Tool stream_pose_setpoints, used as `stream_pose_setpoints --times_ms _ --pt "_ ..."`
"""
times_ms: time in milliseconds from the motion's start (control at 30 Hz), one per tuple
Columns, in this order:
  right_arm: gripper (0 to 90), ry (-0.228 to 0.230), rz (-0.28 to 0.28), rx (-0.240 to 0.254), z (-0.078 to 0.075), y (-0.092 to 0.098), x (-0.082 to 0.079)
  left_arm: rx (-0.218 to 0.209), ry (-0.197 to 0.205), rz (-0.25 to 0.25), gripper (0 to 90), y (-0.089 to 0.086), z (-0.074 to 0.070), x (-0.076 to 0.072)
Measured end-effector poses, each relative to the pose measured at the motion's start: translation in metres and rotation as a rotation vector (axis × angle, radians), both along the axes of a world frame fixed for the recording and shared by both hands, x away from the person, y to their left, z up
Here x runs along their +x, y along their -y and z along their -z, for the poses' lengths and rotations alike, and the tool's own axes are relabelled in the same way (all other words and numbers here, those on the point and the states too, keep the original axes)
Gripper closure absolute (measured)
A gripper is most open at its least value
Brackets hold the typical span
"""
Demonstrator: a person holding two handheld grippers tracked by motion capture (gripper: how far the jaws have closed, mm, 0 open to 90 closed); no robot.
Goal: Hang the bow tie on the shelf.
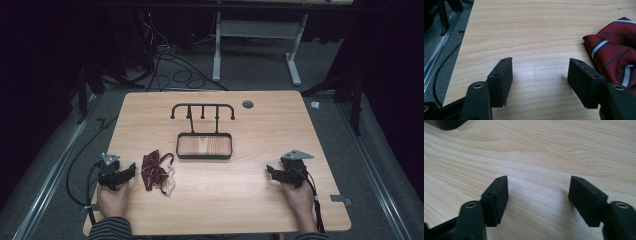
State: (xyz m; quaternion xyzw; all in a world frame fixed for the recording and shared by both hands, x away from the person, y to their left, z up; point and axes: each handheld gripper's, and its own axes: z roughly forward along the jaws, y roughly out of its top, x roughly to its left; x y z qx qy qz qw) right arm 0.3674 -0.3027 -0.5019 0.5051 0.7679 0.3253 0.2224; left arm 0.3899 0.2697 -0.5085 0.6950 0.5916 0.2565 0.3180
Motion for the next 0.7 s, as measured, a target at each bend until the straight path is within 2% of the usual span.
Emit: stream_pose_setpoints --times_ms 700 --pt "34.1 0.0 0.013 0.0 0.0001 -0.0005 0.0007 -0.002 -0.002 0.001 34.1 0.001 0.0001 -0.0004"
